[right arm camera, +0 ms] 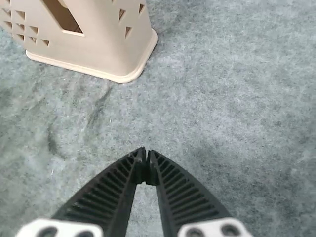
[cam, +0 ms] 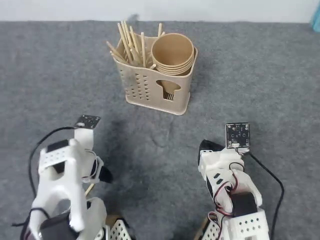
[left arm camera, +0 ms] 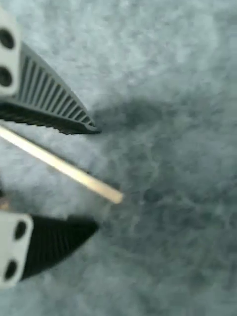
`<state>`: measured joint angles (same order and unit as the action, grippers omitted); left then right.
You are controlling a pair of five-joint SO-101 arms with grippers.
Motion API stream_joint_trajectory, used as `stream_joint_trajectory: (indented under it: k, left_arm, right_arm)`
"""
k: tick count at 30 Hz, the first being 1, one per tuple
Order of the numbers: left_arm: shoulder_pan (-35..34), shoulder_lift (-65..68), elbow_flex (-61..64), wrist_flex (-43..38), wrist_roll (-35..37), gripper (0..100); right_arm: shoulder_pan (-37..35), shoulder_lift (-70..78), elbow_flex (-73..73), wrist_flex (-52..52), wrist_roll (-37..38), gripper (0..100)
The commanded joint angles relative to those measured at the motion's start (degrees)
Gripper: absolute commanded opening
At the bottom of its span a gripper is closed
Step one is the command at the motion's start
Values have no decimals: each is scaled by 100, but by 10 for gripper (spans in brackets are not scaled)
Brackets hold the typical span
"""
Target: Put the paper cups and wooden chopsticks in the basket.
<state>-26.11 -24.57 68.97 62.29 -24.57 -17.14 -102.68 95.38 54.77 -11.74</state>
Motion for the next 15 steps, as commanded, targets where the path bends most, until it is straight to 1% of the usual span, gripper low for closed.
stream_joint_trajectory:
  k: [1, 3, 5, 10, 12, 15]
  left_arm:
    - [9, 62, 110, -554, 53, 99]
    - [18, 62, 101, -536, 44, 51]
    - [26, 62, 101, -536, 35, 24]
    - [44, 53, -57, -440, 53, 16]
    - [44, 53, -312, -35, 53, 16]
    - [44, 53, -980, 1081, 53, 16]
  right_arm:
    - [48, -119, 105, 22, 105, 8]
    - [48, -119, 105, 22, 105, 8]
    - [48, -119, 105, 22, 105, 8]
    - [48, -119, 105, 22, 105, 8]
    - [48, -119, 105, 22, 105, 8]
    - [48, -119, 105, 22, 105, 8]
